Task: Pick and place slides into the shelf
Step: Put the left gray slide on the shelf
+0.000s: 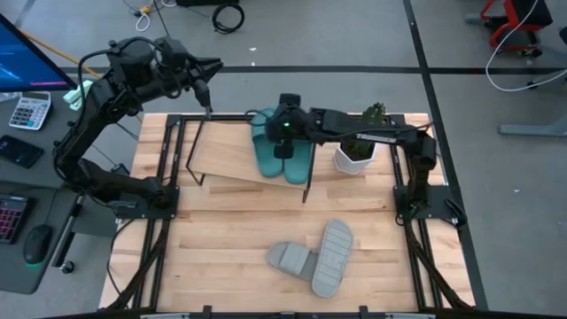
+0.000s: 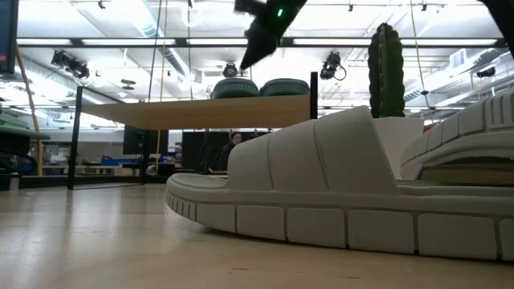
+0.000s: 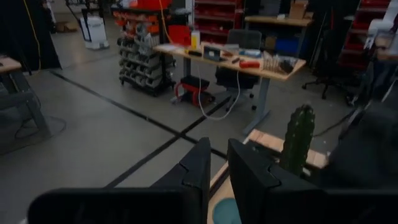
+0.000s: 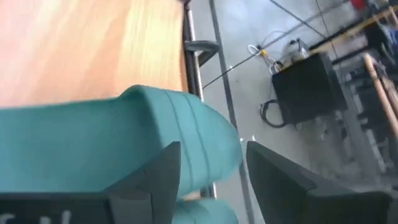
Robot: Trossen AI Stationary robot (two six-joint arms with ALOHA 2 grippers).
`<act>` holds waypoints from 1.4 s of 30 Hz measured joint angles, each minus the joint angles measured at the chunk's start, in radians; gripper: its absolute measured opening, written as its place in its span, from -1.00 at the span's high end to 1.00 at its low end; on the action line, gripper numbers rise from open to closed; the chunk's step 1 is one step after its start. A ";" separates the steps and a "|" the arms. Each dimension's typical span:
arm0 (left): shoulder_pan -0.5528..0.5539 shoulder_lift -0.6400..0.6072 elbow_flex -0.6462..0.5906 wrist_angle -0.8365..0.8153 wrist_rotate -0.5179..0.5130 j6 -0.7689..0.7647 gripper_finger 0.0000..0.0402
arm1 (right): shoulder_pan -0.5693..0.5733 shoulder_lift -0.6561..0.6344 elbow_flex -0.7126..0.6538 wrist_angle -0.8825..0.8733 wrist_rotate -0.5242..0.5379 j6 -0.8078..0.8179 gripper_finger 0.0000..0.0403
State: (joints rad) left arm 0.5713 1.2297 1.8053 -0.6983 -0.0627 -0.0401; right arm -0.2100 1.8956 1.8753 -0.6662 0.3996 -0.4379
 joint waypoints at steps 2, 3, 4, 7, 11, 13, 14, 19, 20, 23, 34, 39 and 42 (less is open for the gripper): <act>0.000 0.002 0.000 -0.035 0.002 0.000 0.68 | 0.009 -0.038 0.015 -0.055 0.000 0.101 0.07; 0.000 0.004 0.000 -0.045 0.003 0.000 0.67 | 0.014 -0.057 0.017 -0.092 -0.001 0.157 0.08; 0.000 0.007 0.000 -0.048 0.003 0.001 0.66 | 0.019 -0.081 0.017 -0.142 -0.016 0.218 0.09; 0.002 0.014 0.000 -0.088 0.020 0.006 0.65 | 0.040 -0.127 0.017 -0.318 -0.078 0.373 0.13; 0.004 0.026 0.000 -0.134 0.065 0.026 0.66 | 0.102 -0.162 0.014 -0.546 -0.109 0.494 0.22; 0.004 0.029 -0.001 -0.173 0.097 0.046 0.68 | 0.134 -0.191 0.014 -0.611 -0.107 0.499 0.28; 0.004 0.030 -0.002 -0.184 0.105 0.056 0.69 | 0.148 -0.209 0.014 -0.637 -0.103 0.504 0.30; -0.026 0.034 -0.001 -0.247 0.138 0.060 0.71 | 0.203 -0.308 -0.012 -0.706 -0.121 0.597 0.42; -0.040 0.034 -0.001 -0.270 0.140 0.052 0.71 | 0.216 -0.334 -0.033 -0.714 -0.127 0.627 0.44; -0.096 0.034 -0.001 -0.366 0.146 0.022 0.71 | 0.265 -0.420 -0.124 -0.723 -0.129 0.724 0.47; -0.528 0.034 -0.070 -0.377 0.056 -0.157 0.91 | 0.635 -0.711 -0.597 -0.474 -0.061 1.299 0.51; -0.726 0.034 -0.226 -0.262 -0.049 -0.309 0.97 | 0.811 -0.721 -0.708 -0.261 0.007 1.450 0.53; -0.819 0.034 -0.336 -0.183 -0.094 -0.401 0.93 | 0.891 -0.688 -0.742 -0.228 0.020 1.538 0.53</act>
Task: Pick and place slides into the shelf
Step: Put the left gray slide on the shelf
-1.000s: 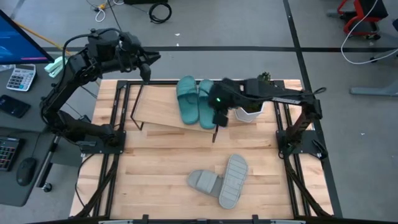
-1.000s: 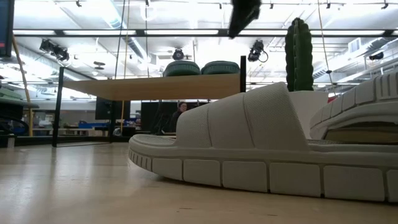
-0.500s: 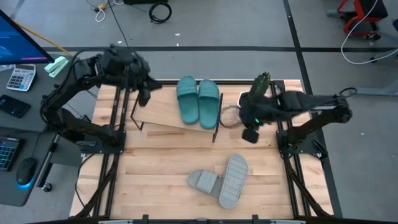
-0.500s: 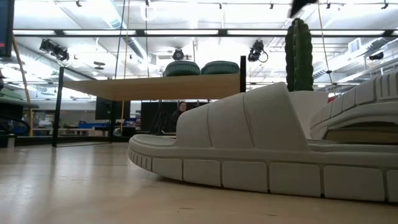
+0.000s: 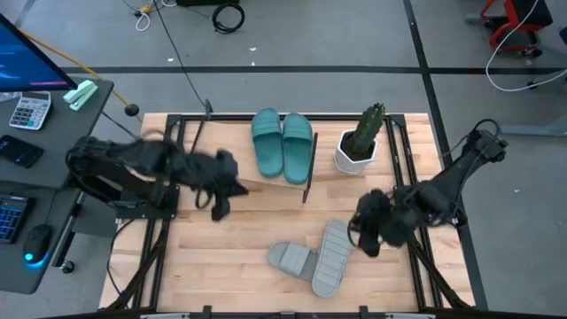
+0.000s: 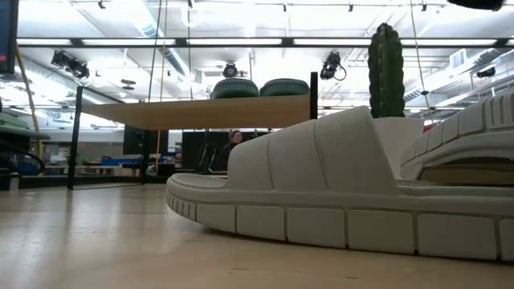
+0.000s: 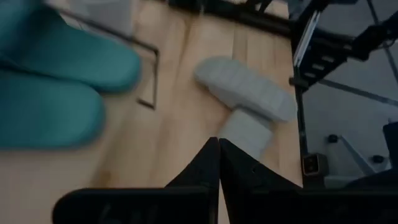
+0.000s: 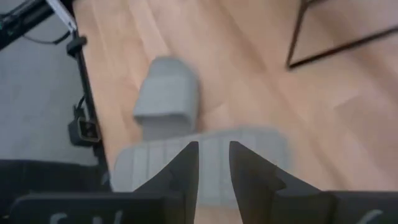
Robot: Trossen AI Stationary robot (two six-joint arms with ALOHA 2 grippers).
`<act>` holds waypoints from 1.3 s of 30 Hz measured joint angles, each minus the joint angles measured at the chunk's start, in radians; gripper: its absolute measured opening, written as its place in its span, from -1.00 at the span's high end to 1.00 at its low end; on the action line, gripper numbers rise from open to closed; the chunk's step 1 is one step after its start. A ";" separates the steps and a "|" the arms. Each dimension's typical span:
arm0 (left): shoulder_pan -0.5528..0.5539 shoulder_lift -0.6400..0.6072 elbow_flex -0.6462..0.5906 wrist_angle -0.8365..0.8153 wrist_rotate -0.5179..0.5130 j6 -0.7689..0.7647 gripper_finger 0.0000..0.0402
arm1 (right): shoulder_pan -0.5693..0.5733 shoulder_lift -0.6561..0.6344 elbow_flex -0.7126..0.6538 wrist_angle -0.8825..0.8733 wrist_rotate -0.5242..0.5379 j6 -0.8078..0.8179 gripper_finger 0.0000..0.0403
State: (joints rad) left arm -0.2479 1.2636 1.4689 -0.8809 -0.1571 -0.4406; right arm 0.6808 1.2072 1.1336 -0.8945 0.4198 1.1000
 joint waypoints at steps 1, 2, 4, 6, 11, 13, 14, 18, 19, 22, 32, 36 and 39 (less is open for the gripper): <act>-0.029 0.000 -0.040 0.028 -0.020 -0.032 0.91 | 0.022 0.014 -0.007 0.012 0.000 0.031 0.53; -0.056 0.000 -0.079 0.061 -0.035 -0.060 0.91 | 0.043 0.029 -0.013 0.026 0.001 0.058 0.53; -0.100 0.000 -0.155 0.134 -0.062 -0.107 0.91 | 0.078 0.056 -0.023 0.059 0.002 0.098 0.53; -0.135 0.001 -0.225 0.207 -0.076 -0.157 0.94 | 0.104 0.085 -0.028 0.095 0.002 0.126 0.53; -0.185 0.002 -0.385 0.376 -0.073 -0.281 0.96 | 0.111 0.148 -0.028 0.269 0.025 0.117 0.53; -0.205 0.002 -0.443 0.423 -0.064 -0.315 0.93 | 0.103 0.176 -0.028 0.355 0.027 0.077 0.53; -0.216 0.002 -0.468 0.447 -0.064 -0.335 0.91 | 0.100 0.192 -0.028 0.394 0.027 0.056 0.53; -0.258 0.002 -0.569 0.551 -0.063 -0.365 0.82 | 0.101 0.264 -0.028 0.529 0.024 -0.092 0.53; -0.267 0.002 -0.589 0.571 -0.063 -0.367 0.81 | 0.101 0.284 -0.028 0.559 0.022 -0.154 0.52; -0.293 0.002 -0.632 0.595 -0.063 -0.386 0.76 | 0.101 0.355 -0.005 0.617 0.009 -0.365 0.49; -0.341 0.002 -0.658 0.601 -0.076 -0.381 0.66 | 0.010 0.600 0.161 0.563 -0.090 -0.876 0.25; -0.341 0.002 -0.658 0.601 -0.083 -0.379 0.64 | -0.045 0.674 0.209 0.480 -0.134 -0.963 0.10; -0.341 0.002 -0.658 0.601 -0.082 -0.386 0.66 | -0.071 0.710 0.235 0.461 -0.171 -1.064 -0.01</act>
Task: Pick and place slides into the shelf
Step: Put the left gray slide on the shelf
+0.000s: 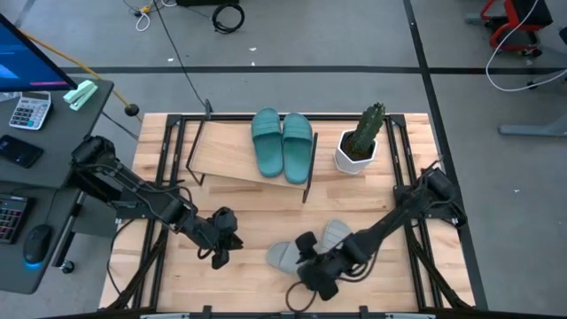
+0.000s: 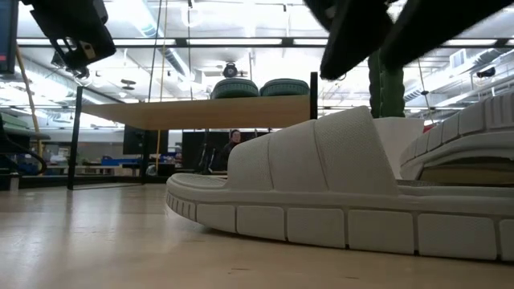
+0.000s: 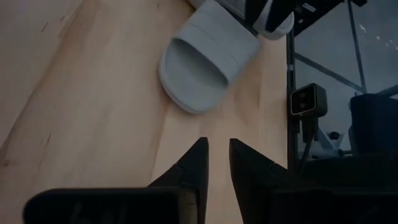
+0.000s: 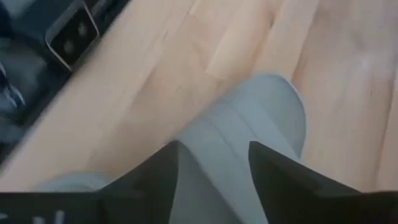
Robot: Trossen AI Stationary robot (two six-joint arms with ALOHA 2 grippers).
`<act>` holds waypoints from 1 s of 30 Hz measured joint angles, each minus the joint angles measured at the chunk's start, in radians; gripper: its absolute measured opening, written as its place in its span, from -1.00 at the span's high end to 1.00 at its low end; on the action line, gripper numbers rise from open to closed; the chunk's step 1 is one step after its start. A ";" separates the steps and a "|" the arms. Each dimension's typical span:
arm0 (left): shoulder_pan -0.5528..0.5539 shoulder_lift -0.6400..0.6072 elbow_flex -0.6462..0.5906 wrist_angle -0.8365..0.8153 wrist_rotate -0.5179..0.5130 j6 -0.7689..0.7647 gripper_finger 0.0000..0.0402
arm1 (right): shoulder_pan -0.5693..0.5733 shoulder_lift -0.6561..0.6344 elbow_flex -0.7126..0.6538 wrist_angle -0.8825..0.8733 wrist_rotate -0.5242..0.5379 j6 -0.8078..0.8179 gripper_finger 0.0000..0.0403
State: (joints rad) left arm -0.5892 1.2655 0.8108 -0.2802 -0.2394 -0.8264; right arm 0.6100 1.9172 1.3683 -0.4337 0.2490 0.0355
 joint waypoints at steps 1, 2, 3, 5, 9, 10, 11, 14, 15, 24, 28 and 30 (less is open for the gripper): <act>0.000 0.000 0.000 0.000 0.000 -0.002 0.66 | -0.003 0.009 0.003 -0.006 -0.002 -0.032 -0.05; 0.000 0.000 0.000 0.000 0.000 -0.012 0.67 | -0.004 0.016 0.003 -0.014 0.002 -0.065 -0.08; 0.000 0.000 0.000 0.000 0.000 -0.029 0.67 | -0.006 0.020 0.003 -0.029 0.009 -0.096 -0.11; 0.000 0.000 0.000 0.000 0.000 -0.057 0.66 | -0.006 0.021 0.001 -0.060 0.014 -0.153 -0.16; 0.000 0.000 0.000 0.000 0.000 -0.080 0.63 | -0.006 0.021 -0.021 -0.115 0.084 -0.206 -0.20; 0.000 0.000 0.000 0.000 0.000 -0.085 0.63 | -0.006 0.021 -0.028 -0.112 0.109 -0.221 -0.20; 0.000 0.000 0.000 0.000 0.000 -0.090 0.63 | -0.007 0.021 -0.034 -0.109 0.130 -0.234 -0.20; 0.001 0.000 0.000 0.000 0.000 -0.111 0.63 | -0.021 0.021 -0.053 -0.079 0.139 -0.247 -0.18; 0.001 0.000 0.000 0.000 0.000 -0.115 0.64 | -0.027 0.021 -0.061 -0.066 0.136 -0.247 -0.17; 0.001 0.000 0.000 0.004 0.000 -0.147 0.65 | -0.072 0.020 -0.099 0.010 0.131 -0.250 -0.10; 0.001 0.000 0.000 0.006 0.000 -0.153 0.64 | -0.095 0.020 -0.115 0.047 0.128 -0.246 0.07; 0.001 0.000 0.000 0.006 0.000 -0.156 0.64 | -0.108 0.020 -0.117 0.057 0.112 -0.223 0.23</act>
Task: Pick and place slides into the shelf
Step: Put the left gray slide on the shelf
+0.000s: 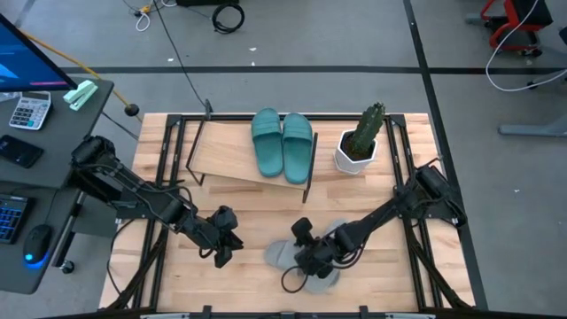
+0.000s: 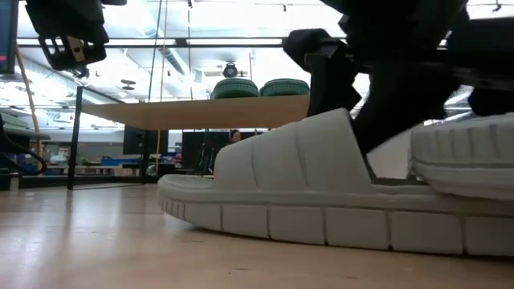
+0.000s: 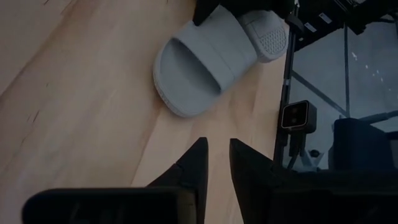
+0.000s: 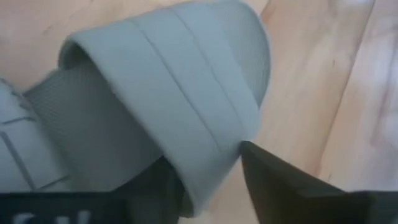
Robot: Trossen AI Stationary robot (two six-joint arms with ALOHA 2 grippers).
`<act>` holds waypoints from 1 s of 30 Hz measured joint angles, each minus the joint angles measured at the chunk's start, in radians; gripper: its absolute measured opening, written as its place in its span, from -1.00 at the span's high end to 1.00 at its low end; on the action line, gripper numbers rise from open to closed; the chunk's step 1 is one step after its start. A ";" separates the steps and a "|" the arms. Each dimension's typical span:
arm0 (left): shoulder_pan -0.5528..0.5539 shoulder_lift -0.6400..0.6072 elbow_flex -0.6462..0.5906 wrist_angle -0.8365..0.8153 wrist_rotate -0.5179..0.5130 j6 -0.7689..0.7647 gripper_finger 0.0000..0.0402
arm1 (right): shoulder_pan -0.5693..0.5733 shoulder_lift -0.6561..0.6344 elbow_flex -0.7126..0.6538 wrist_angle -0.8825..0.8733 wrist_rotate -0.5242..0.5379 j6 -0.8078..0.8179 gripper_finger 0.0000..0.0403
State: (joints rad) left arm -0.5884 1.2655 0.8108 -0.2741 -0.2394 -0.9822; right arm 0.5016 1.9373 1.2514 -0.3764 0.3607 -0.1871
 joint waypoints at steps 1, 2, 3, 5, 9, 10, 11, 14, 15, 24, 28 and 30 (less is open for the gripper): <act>0.000 0.000 0.000 0.000 0.000 -0.002 0.65 | -0.007 0.000 0.000 0.011 -0.010 0.010 0.33; 0.000 0.000 0.000 0.001 0.000 -0.003 0.66 | -0.013 0.000 0.000 0.022 -0.017 0.020 0.44; 0.000 0.000 0.000 0.002 0.000 -0.003 0.66 | -0.017 0.000 0.000 0.032 -0.021 0.027 0.56; 0.000 0.000 0.000 0.002 0.001 -0.006 0.68 | -0.022 0.000 0.002 0.053 -0.017 0.027 0.84; 0.000 0.000 0.000 0.002 0.016 -0.028 0.68 | -0.024 0.001 0.021 0.096 -0.007 0.034 0.91; 0.000 0.000 0.000 0.002 0.018 -0.029 0.67 | -0.023 -0.001 0.029 0.095 -0.005 0.045 0.93; 0.000 0.000 0.000 0.004 0.023 -0.029 0.66 | -0.020 -0.004 0.038 0.090 -0.002 0.053 0.94; 0.000 0.000 0.000 0.009 0.035 -0.029 0.65 | -0.005 -0.015 0.068 0.073 0.003 0.053 0.95; 0.000 0.000 0.000 0.014 0.041 -0.029 0.65 | 0.000 -0.022 0.077 0.065 0.003 0.053 0.95; 0.000 0.000 0.000 0.015 0.053 -0.029 0.70 | 0.031 -0.177 0.133 -0.023 -0.003 0.081 0.95; 0.000 0.000 0.000 0.016 0.053 -0.029 0.70 | 0.019 -0.262 0.131 -0.028 0.035 0.158 0.95; 0.001 0.000 0.000 0.015 0.053 -0.027 0.68 | 0.012 -0.286 0.131 -0.043 0.053 0.161 0.95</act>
State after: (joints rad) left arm -0.5877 1.2652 0.8112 -0.2588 -0.1864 -1.0097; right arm 0.5139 1.6511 1.3826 -0.4192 0.4133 -0.0265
